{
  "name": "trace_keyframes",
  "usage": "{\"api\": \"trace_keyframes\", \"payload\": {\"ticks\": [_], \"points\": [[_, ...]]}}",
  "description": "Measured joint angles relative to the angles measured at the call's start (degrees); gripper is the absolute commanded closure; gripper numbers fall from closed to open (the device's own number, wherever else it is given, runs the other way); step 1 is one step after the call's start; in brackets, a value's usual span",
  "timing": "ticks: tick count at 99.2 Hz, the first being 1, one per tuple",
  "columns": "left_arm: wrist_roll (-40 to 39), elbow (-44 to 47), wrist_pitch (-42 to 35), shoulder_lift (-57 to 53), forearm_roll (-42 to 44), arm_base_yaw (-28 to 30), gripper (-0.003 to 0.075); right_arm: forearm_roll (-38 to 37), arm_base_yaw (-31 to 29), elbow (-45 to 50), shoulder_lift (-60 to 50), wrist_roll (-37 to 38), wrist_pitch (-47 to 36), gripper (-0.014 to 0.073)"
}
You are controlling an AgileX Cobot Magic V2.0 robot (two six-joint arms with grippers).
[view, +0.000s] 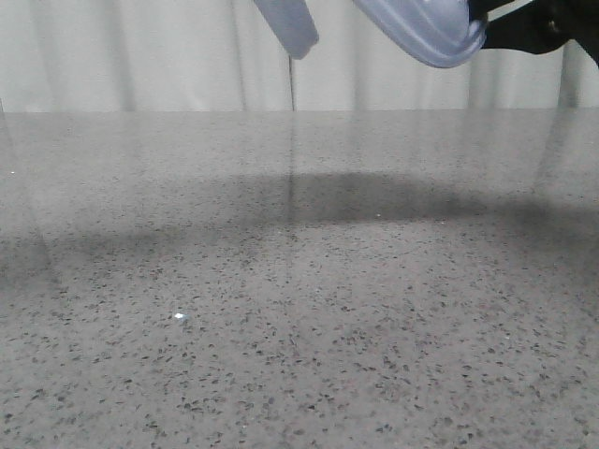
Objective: Insert blue slippers together front up
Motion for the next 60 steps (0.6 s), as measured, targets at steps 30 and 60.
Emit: {"api": "trace_keyframes", "payload": {"ticks": [30, 60], "points": [[0.10, 0.00, -0.61, 0.00, 0.10, 0.00, 0.0694, -9.21, 0.05, 0.00, 0.24, -6.67, -1.76, 0.0692], [0.10, 0.10, -3.86, 0.00, 1.50, 0.00, 0.0694, -9.58, -1.83, -0.52, 0.24, -21.76, -3.33, 0.0322]]}}
